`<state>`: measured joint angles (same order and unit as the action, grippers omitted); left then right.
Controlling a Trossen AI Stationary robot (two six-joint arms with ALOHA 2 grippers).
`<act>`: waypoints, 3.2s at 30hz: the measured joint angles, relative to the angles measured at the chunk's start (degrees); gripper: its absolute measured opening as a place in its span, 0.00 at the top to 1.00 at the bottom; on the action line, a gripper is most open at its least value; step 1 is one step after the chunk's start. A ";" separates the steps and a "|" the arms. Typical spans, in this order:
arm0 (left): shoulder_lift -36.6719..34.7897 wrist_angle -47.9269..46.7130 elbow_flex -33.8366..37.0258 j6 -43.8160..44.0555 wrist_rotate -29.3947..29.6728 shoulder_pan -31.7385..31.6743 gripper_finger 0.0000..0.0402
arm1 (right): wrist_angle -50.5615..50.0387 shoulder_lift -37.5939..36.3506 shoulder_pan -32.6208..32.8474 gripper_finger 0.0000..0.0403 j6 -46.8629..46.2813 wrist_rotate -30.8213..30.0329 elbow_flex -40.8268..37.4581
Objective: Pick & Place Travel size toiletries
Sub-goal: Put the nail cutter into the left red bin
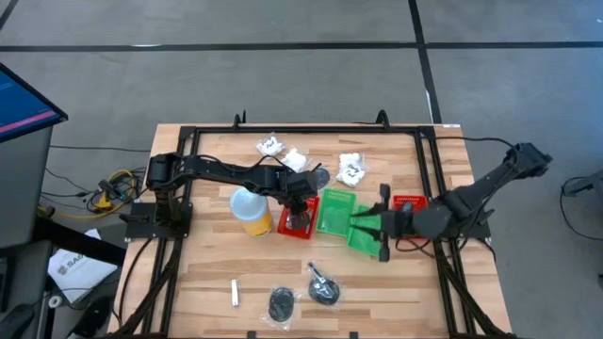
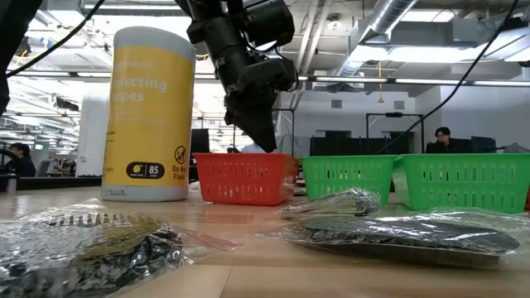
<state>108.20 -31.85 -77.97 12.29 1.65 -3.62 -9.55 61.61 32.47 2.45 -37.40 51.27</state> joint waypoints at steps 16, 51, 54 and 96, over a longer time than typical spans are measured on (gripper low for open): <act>-0.02 0.88 0.02 -0.02 0.00 0.00 0.87 | -0.36 16.73 2.82 0.77 -10.23 2.56 0.00; -0.04 1.25 0.02 -0.02 0.00 0.00 0.87 | 12.94 38.28 -0.21 0.61 -25.55 21.47 0.22; -0.04 1.26 0.02 -0.02 0.00 0.00 0.87 | 13.11 39.21 -0.34 0.55 -25.96 21.95 -0.11; -0.04 2.35 0.02 0.20 0.00 0.00 0.87 | 18.52 44.62 0.37 0.45 -38.52 17.56 0.28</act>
<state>108.16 -29.50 -77.95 12.49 1.65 -3.62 8.97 106.24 32.84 -36.07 -19.84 51.55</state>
